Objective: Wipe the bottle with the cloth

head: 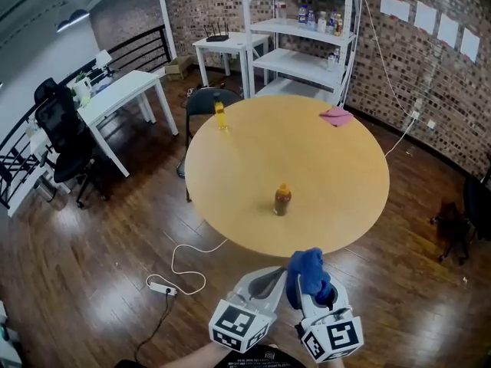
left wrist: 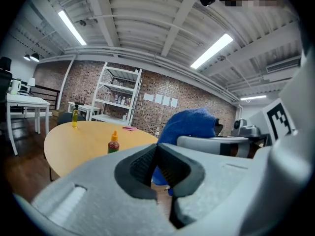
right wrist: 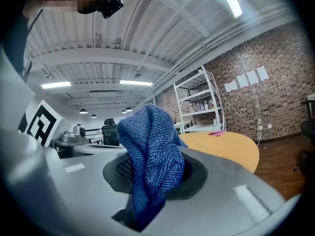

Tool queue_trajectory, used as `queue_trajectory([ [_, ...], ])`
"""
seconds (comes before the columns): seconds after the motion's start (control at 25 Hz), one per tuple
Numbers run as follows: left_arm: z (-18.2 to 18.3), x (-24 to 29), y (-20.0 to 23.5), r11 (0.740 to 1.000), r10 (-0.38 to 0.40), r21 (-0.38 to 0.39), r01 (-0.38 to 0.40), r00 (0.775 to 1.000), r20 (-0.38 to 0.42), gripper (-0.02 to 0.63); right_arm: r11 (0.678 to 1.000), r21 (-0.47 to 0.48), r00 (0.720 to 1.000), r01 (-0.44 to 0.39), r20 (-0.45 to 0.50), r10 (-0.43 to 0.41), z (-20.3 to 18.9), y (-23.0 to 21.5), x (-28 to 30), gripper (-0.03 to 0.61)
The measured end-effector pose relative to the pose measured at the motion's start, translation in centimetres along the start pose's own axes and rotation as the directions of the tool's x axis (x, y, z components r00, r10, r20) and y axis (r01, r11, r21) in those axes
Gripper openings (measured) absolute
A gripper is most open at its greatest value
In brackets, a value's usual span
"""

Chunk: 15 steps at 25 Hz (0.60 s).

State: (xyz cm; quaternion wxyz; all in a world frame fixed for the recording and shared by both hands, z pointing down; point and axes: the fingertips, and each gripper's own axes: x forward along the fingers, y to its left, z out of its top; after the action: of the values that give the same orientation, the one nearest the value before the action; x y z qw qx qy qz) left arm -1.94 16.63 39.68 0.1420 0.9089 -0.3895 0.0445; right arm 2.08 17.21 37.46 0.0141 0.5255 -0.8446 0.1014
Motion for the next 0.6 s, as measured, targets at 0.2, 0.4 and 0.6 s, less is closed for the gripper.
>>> queue_trajectory([
  [0.2, -0.8, -2.1, -1.0, 1.000, 0.022, 0.005, -0.022, 1.000, -0.004, 0.003, 1.000, -0.004, 1.000, -0.005, 0.006, 0.005, -0.3, 1.5, -1.9, 0.101],
  [0.4, -1.8, -3.6, -1.4, 0.999, 0.037, 0.008, -0.037, 0.999, -0.009, 0.003, 1.000, 0.002, 1.000, -0.009, 0.004, 0.009, -1.3, 2.6, -2.8, 0.101],
  [0.6, -2.4, -5.3, -2.3, 0.999, 0.041, 0.016, -0.041, 0.999, -0.007, 0.003, 1.000, -0.012, 1.000, -0.022, 0.004, 0.022, -1.9, 4.3, -4.0, 0.101],
])
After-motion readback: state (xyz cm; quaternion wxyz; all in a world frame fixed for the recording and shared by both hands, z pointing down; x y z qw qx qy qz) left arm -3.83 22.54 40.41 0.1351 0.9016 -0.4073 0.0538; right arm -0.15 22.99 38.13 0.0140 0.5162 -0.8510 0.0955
